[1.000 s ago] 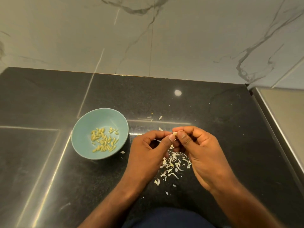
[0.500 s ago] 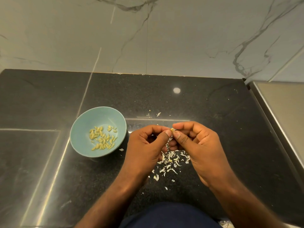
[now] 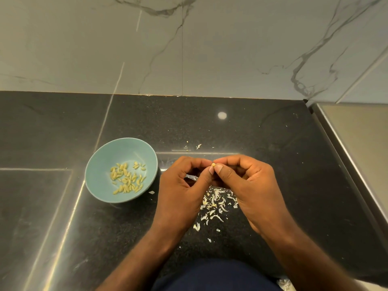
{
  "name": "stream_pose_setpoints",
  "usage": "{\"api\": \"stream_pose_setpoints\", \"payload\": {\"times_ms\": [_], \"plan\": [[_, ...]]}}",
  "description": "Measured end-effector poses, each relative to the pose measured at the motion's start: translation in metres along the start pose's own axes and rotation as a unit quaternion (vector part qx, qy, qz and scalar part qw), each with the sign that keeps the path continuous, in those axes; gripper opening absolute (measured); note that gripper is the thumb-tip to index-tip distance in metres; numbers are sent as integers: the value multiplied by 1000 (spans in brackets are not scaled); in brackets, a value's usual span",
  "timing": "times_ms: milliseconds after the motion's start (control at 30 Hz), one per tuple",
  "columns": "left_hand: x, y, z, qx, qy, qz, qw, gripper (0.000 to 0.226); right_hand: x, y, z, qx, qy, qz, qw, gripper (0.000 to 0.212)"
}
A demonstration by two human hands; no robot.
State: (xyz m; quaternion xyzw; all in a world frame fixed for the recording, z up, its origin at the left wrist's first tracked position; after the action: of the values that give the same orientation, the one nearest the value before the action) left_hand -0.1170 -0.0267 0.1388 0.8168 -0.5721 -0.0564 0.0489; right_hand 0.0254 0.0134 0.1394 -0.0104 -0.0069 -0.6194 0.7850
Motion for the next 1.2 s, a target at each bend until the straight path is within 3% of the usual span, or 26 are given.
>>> {"api": "stream_pose_setpoints", "payload": {"times_ms": [233,367,533,700,1067,1200], "plan": [[1,-1,2,12,-11,15,1000,9,0,1,-8,-50,-45,-5,998,5],[-2,-1,-11,-39,-97,34,994,12,-1,1,-12,-112,-90,31,989,21],[-1,-2,-23,-109,-183,58,975,10,0,2,-8,-91,-88,50,991,26],[0,-2,-25,-120,-211,57,968,9,0,4,-7,-69,-74,33,994,6],[-1,1,-31,-115,-212,57,969,7,-2,-3,-1,-82,-58,12,995,12],[-1,-2,-16,-63,-142,56,986,11,-5,-4,0,-80,-55,12,995,15]]}}
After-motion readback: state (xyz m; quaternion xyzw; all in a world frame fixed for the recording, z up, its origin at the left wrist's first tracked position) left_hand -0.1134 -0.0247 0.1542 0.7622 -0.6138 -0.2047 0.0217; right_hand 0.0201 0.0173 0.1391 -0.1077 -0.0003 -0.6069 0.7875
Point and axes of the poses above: each hand's wrist, its own x-axis away from the middle knuckle, its own y-axis out of the back of the hand, z = x × y, the point moved 9 cm from there along -x, towards the middle knuckle, and after that the axes turned 5 degrees about y, right-handed, at the moved point
